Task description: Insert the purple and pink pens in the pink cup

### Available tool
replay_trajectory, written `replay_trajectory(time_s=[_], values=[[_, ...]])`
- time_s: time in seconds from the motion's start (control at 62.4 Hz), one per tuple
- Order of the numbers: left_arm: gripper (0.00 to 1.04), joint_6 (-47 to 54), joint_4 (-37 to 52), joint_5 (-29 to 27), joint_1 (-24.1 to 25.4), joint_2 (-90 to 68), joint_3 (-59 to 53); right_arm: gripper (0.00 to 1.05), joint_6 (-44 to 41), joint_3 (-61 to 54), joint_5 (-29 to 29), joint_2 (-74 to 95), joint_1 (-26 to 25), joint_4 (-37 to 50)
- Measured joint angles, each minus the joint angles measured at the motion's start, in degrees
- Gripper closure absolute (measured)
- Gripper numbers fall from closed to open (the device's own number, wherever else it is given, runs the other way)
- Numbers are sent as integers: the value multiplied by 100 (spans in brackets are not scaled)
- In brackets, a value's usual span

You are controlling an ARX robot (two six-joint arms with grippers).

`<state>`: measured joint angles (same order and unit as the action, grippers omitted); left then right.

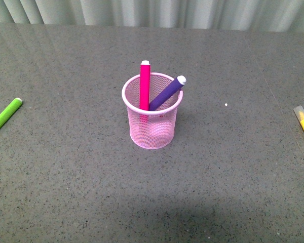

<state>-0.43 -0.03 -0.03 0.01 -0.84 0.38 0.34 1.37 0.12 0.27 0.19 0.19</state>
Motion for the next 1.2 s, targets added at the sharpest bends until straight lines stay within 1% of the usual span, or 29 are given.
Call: replay_trajectory(time_s=[0.417,0.449,0.497,0.545,0.593,0.658,0.914,0.946,1.01,1.203], values=[[8,0,0,0,0,0,0,101,-2,0,2,0,0,0],[8,0,0,2,0,0,0,95,-7,0,2,0,0,0],[8,0,0,0,0,0,0,81,-7,0,2,0,0,0],[8,0,0,0,0,0,0,71,-7,0,0,0,0,0],[8,0,0,0,0,0,0,64,-7,0,2,0,0,0],[8,0,0,0,0,0,0,50,-7,0,2,0,0,0],[8,0,0,0,0,0,0,8,-7,0,0,0,0,0],[8,0,0,0,0,0,0,6,-4,0,2,0,0,0],[8,0,0,0,0,0,0,8,-7,0,2,0,0,0],[8,0,0,2,0,0,0,7,-7,0,2,0,0,0]])
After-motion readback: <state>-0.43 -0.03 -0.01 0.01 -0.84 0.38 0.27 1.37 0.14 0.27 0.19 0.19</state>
